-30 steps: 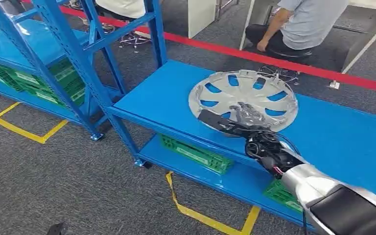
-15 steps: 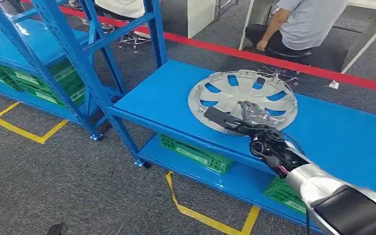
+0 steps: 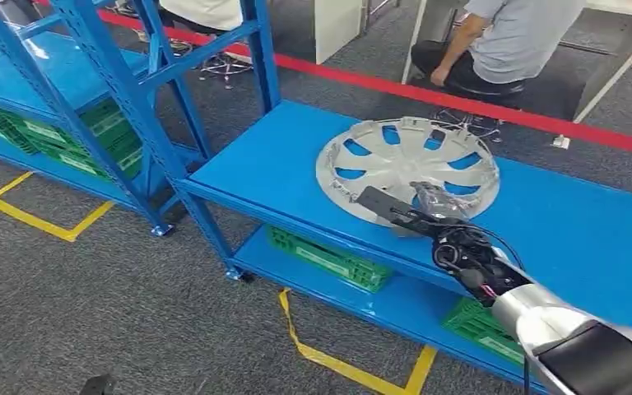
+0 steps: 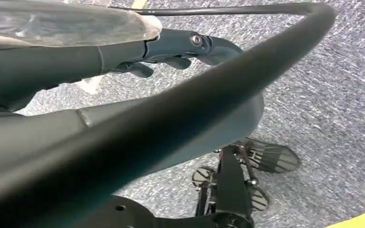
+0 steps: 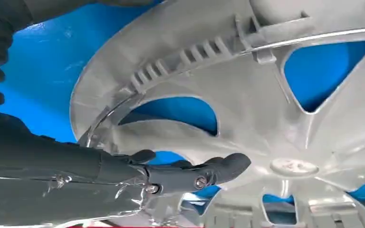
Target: Take the parts from the cabinet and place them on the table.
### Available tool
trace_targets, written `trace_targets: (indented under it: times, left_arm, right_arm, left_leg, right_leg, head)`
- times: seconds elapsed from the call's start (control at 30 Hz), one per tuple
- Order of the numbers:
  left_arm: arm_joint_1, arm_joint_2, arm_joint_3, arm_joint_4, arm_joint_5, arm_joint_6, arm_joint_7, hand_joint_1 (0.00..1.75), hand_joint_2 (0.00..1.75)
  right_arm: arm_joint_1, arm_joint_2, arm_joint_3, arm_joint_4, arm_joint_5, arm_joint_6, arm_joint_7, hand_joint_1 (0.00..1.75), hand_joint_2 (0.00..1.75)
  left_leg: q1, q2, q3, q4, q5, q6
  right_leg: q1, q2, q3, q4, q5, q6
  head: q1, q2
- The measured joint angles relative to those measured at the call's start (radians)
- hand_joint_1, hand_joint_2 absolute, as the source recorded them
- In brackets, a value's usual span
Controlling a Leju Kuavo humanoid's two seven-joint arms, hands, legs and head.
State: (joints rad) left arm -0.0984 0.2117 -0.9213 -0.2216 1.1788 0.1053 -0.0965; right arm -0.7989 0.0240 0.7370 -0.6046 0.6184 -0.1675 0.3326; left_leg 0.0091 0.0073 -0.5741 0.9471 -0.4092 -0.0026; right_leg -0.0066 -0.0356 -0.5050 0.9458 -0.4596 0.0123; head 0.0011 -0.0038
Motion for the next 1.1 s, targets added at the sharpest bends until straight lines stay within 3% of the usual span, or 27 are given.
trace_targets:
  times: [0.2, 0.43, 0.53, 0.67, 0.73, 0.87, 0.9, 1.1]
  left_arm:
    - [0.0, 0.0, -0.002, 0.0, 0.003, 0.0, 0.0, 0.0, 0.0]
    - [0.0, 0.0, -0.003, 0.0, 0.005, 0.0, -0.001, 0.0, 0.0]
    - [0.0, 0.0, -0.004, 0.0, 0.005, 0.0, -0.003, 0.0, 0.0]
    - [0.0, 0.0, -0.004, 0.0, 0.006, 0.0, -0.004, 0.0, 0.0]
    - [0.0, 0.0, -0.005, 0.0, 0.008, -0.003, -0.004, 0.0, 0.0]
    - [0.0, 0.0, -0.005, 0.0, 0.015, -0.01, -0.008, 0.0, 0.0]
    - [0.0, 0.0, -0.005, 0.0, 0.021, -0.014, -0.011, 0.0, 0.0]
    - [0.0, 0.001, -0.005, 0.0, 0.042, -0.02, -0.019, 0.0, 0.0]
  right_arm:
    - [0.001, -0.002, -0.009, 0.0, -0.003, 0.013, -0.013, 0.0, 1.75]
    - [0.002, -0.002, -0.013, 0.001, -0.01, 0.016, -0.034, 0.16, 1.75]
    - [0.002, -0.002, -0.013, 0.003, -0.013, 0.019, -0.043, 0.35, 1.75]
    - [0.002, -0.002, -0.013, 0.005, -0.014, 0.024, -0.053, 0.99, 1.75]
    - [0.002, -0.002, -0.014, 0.007, -0.015, 0.024, -0.059, 1.12, 1.75]
    - [0.001, -0.002, -0.014, 0.011, -0.021, 0.021, -0.069, 1.13, 1.75]
    - [0.0, -0.002, -0.014, 0.013, -0.021, 0.019, -0.07, 1.45, 1.75]
    - [0.001, -0.002, -0.013, 0.016, -0.024, 0.017, -0.075, 1.52, 1.75]
  left_leg:
    - [0.0, 0.0, 0.0, 0.0, 0.0, 0.0]
    - [0.0, 0.0, 0.0, 0.0, 0.0, 0.0]
    - [0.0, 0.0, 0.0, 0.0, 0.0, 0.0]
    - [0.0, 0.0, 0.0, 0.0, 0.0, 0.0]
    - [0.0, 0.0, 0.0, 0.0, 0.0, 0.0]
    - [0.0, 0.0, 0.0, 0.0, 0.0, 0.0]
    - [0.0, 0.0, 0.0, 0.0, 0.0, 0.0]
    - [0.0, 0.0, 0.0, 0.0, 0.0, 0.0]
  right_leg:
    - [0.0, 0.0, 0.0, 0.0, 0.0, 0.0]
    - [0.0, 0.0, 0.0, 0.0, 0.0, 0.0]
    - [0.0, 0.0, 0.0, 0.0, 0.0, 0.0]
    - [0.0, 0.0, 0.0, 0.0, 0.0, 0.0]
    - [0.0, 0.0, 0.0, 0.0, 0.0, 0.0]
    - [0.0, 0.0, 0.0, 0.0, 0.0, 0.0]
    - [0.0, 0.0, 0.0, 0.0, 0.0, 0.0]
    - [0.0, 0.0, 0.0, 0.0, 0.0, 0.0]
  head:
    - [0.0, 0.0]
    - [0.001, 0.0]
    - [0.001, 0.0]
    - [0.0, 0.0]
    - [0.0, 0.0]
    - [0.0, 0.0]
    - [0.0, 0.0]
    - [0.001, 0.0]
